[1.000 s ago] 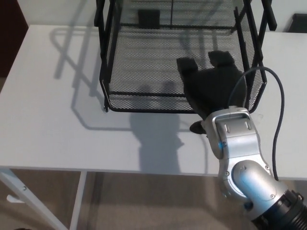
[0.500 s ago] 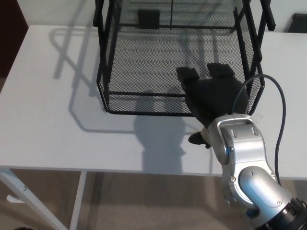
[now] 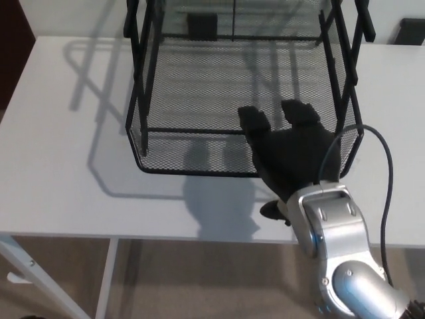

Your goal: The robot walks towards a file tray kept in the middle of a desk and uses its right hand to grab a tray and pulls it out towards itself

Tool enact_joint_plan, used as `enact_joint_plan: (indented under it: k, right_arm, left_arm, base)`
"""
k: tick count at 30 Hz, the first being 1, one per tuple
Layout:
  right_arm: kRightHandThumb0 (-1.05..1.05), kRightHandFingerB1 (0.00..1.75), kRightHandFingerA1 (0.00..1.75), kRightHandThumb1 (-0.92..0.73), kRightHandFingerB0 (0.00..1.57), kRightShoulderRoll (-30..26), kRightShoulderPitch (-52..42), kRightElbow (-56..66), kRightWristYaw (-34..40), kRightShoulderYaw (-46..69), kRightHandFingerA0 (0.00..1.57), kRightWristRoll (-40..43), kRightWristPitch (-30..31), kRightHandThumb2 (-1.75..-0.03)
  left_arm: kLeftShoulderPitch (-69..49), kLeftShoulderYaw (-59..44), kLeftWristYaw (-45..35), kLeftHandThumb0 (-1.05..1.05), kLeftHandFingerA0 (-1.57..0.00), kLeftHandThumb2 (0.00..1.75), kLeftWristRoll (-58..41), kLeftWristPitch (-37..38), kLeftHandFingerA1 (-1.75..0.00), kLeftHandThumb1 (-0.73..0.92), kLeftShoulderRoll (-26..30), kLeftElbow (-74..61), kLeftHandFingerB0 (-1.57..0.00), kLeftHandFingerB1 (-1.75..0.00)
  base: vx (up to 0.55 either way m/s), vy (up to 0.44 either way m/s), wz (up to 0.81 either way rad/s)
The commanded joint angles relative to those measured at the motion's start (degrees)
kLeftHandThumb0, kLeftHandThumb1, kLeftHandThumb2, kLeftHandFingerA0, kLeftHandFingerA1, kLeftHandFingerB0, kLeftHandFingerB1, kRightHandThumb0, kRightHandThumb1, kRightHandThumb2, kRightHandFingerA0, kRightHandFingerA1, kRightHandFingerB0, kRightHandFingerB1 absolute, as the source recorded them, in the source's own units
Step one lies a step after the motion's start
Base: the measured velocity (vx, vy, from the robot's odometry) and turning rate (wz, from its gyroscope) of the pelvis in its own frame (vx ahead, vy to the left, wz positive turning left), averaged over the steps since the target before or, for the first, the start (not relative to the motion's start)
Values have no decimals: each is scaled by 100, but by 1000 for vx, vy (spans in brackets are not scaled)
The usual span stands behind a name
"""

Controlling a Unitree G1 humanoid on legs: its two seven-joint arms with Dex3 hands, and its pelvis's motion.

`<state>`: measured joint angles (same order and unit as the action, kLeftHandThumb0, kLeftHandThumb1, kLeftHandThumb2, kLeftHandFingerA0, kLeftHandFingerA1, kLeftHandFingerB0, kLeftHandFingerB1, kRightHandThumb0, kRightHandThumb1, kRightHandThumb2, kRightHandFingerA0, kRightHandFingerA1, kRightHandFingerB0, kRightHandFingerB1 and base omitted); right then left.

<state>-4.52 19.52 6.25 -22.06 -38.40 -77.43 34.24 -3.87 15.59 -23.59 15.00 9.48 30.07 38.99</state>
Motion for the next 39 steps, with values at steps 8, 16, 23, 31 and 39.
enact_joint_plan:
  k: [8,16,23,31,39]
  right_arm:
    - [-60,27,32,-38,14,-283,-1053,904,-17,-24,4,-32,-339,-53]
    - [-66,31,31,-32,14,-431,-1780,1669,232,-50,7,-134,-586,-61]
    - [-67,32,35,-31,14,-512,-2634,2601,425,-388,8,-516,-877,-60]
    - [-31,48,54,-4,0,-614,-3341,2943,694,-503,5,-762,-1216,-73]
    - [-55,40,39,-33,9,-609,-3575,3467,529,-451,2,-1031,-1595,-77]
  left_arm:
    - [-36,-51,-70,-57,-79,58,33,116,-55,17,116,4,-70,-48]
    - [20,-49,-48,-58,-80,58,79,159,-55,17,129,66,-69,-48]
    - [-23,-28,-33,-59,-81,58,123,156,-55,18,125,60,-68,-49]
    - [-15,-54,-79,-59,-79,58,91,123,-54,18,133,30,-69,-48]
    - [-15,-33,-15,-59,-82,58,134,214,-56,17,127,97,-69,-49]
  base:
    - [0,0,0]
    - [0,0,0]
    - [0,0,0]
    - [0,0,0]
    - [0,0,0]
